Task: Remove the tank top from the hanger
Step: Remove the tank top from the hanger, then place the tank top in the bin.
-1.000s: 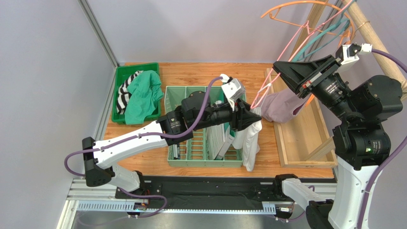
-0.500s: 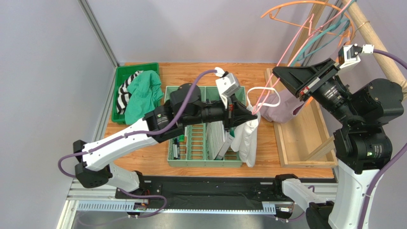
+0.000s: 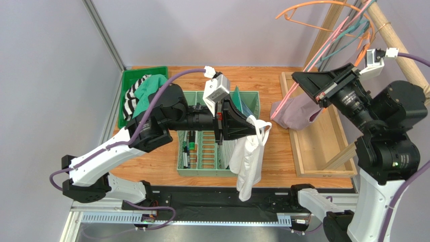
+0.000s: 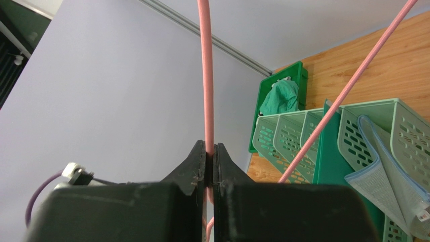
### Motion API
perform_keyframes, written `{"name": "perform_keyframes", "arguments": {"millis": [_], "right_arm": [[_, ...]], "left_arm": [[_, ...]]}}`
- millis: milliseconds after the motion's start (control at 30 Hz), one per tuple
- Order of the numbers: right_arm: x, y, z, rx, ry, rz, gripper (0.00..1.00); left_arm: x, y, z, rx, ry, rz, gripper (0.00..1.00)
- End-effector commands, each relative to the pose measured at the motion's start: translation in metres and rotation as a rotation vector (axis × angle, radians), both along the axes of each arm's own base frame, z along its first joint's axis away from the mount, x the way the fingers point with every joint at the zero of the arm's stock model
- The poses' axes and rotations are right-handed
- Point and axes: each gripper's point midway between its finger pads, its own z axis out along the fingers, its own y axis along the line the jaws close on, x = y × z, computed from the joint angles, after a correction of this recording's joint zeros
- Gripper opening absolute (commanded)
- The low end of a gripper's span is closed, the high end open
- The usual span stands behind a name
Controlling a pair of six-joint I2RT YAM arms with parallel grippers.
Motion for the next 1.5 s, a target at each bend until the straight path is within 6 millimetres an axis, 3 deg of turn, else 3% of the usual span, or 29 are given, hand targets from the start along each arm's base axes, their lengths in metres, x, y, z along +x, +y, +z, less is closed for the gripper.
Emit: {"name": "perform_keyframes", "arguments": {"millis": [0,133,267,433,567,700,733,800,833,867,967,1000,1067,1167,1267,1467], "right_arm": [[0.028,0.005,0.008,0.064,0.017,0.013,0.0],[0.045,0.012,0.03,0.15,-0.01,0.053,0.0],[0.078,0.006,0.02,0.218,0.081,-0.022,0.0],[0.113,0.008,0.007,0.265,0.147,-0.105,0.0],[0.152,0.01,-0.004,0.266,0.183,-0.201,0.0],[0.188,0.004,0.0,0.294,0.19,-0.29,0.0],[0.206,-0.001,-0.008,0.292,0.205,-0.345,0.0],[0.218,-0.006,0.004,0.315,0.173,-0.369,0.0],[0.238,-0.003,-0.008,0.317,0.209,-0.368,0.0],[0.239,-0.004,0.004,0.334,0.185,-0.362,0.0],[0.265,-0.006,-0.002,0.338,0.191,-0.38,0.0],[0.267,-0.009,0.007,0.344,0.167,-0.387,0.0],[0.28,-0.013,0.0,0.341,0.172,-0.413,0.0],[0.286,-0.028,0.008,0.337,0.132,-0.471,0.0],[0.292,-0.045,0.012,0.338,0.102,-0.537,0.0],[0.292,-0.057,0.02,0.342,0.073,-0.582,0.0]], "left_arm": [[-0.015,0.028,0.04,-0.059,-0.032,-0.02,0.0],[-0.01,0.05,0.043,-0.035,-0.075,0.051,0.0],[-0.006,0.078,0.056,-0.027,-0.097,0.133,0.0],[0.004,0.111,0.054,0.029,-0.087,0.26,0.0],[0.018,0.146,0.056,0.034,-0.072,0.404,0.0],[0.025,0.175,0.046,0.073,-0.033,0.505,0.0],[0.026,0.181,0.046,0.075,-0.026,0.523,0.0],[0.03,0.194,0.04,0.09,-0.009,0.575,0.0],[0.031,0.2,0.039,0.092,0.006,0.597,0.0],[0.037,0.212,0.038,0.088,0.02,0.653,0.0],[0.046,0.24,0.027,0.108,0.06,0.767,0.0],[0.048,0.246,0.022,0.123,0.066,0.791,0.0],[0.051,0.261,0.019,0.116,0.086,0.845,0.0],[0.055,0.278,0.01,0.129,0.11,0.911,0.0],[0.058,0.287,0.006,0.13,0.125,0.951,0.0],[0.059,0.289,0.004,0.135,0.131,0.962,0.0]]}}
